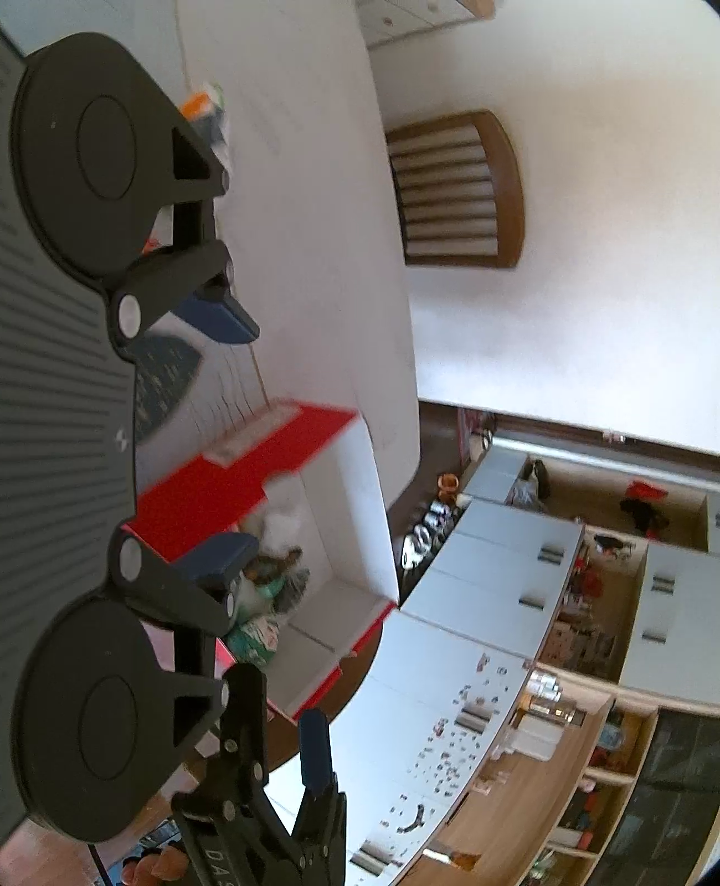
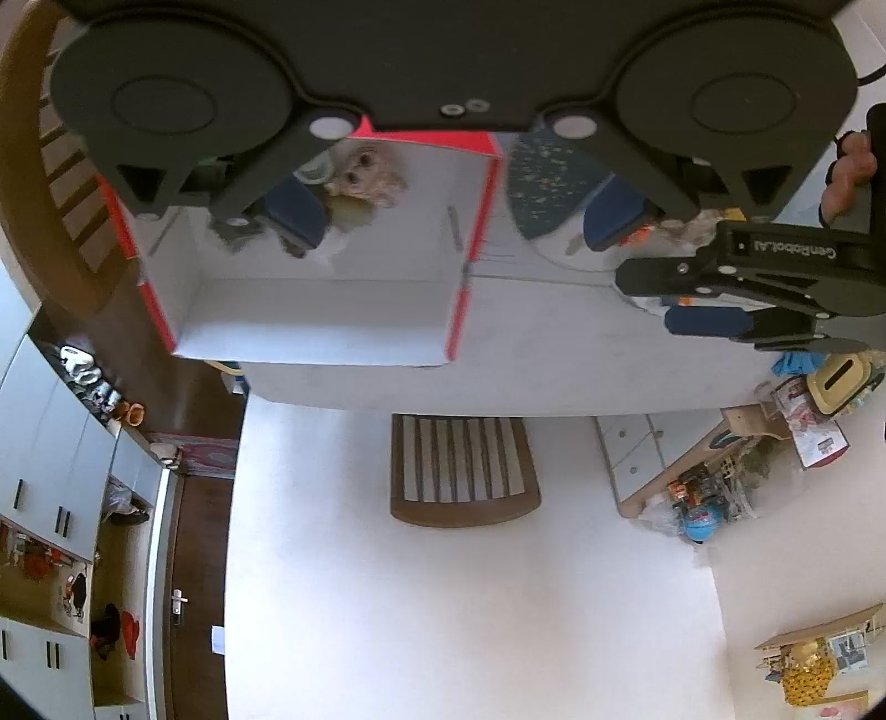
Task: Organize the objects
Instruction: 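Withdraw both grippers from the box back toward the table pile, then grasp the yellow cardboard box with left gripper while right grasps silver foil bag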
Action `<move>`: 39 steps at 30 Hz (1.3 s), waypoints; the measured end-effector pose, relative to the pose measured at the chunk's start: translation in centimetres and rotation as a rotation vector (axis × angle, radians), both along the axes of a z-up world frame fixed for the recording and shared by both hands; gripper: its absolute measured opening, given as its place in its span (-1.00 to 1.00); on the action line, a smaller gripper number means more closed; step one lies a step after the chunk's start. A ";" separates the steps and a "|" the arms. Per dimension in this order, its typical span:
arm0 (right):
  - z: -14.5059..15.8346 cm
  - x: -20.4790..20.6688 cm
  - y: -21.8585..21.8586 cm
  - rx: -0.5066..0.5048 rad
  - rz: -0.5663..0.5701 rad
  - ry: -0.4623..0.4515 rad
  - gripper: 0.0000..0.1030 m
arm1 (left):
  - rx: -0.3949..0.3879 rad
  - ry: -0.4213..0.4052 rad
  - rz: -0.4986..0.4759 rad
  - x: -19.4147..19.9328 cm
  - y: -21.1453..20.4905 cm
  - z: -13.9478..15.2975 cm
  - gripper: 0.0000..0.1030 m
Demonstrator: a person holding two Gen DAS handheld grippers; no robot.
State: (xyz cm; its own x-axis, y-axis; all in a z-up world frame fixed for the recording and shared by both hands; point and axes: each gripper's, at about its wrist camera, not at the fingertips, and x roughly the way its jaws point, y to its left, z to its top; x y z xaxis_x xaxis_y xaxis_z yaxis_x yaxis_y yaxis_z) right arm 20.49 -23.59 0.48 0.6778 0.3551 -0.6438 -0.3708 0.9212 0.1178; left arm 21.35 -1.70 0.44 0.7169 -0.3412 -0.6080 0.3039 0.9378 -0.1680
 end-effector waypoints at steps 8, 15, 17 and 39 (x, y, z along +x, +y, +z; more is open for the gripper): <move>-1.2 -0.7 4.2 0.014 0.014 0.034 0.95 | 0.012 0.041 0.097 -1.2 6.2 -1.0 0.81; -2.8 -1.0 7.5 0.008 0.039 0.074 0.95 | -0.002 0.059 0.134 -2.1 11.3 -3.0 1.00; -3.3 -0.8 8.3 0.004 0.040 0.087 0.95 | 0.001 0.064 0.144 -2.3 12.2 -3.8 1.00; -9.6 2.9 17.0 -0.025 0.137 0.242 0.84 | 0.046 0.163 0.146 -1.8 17.5 -13.4 1.00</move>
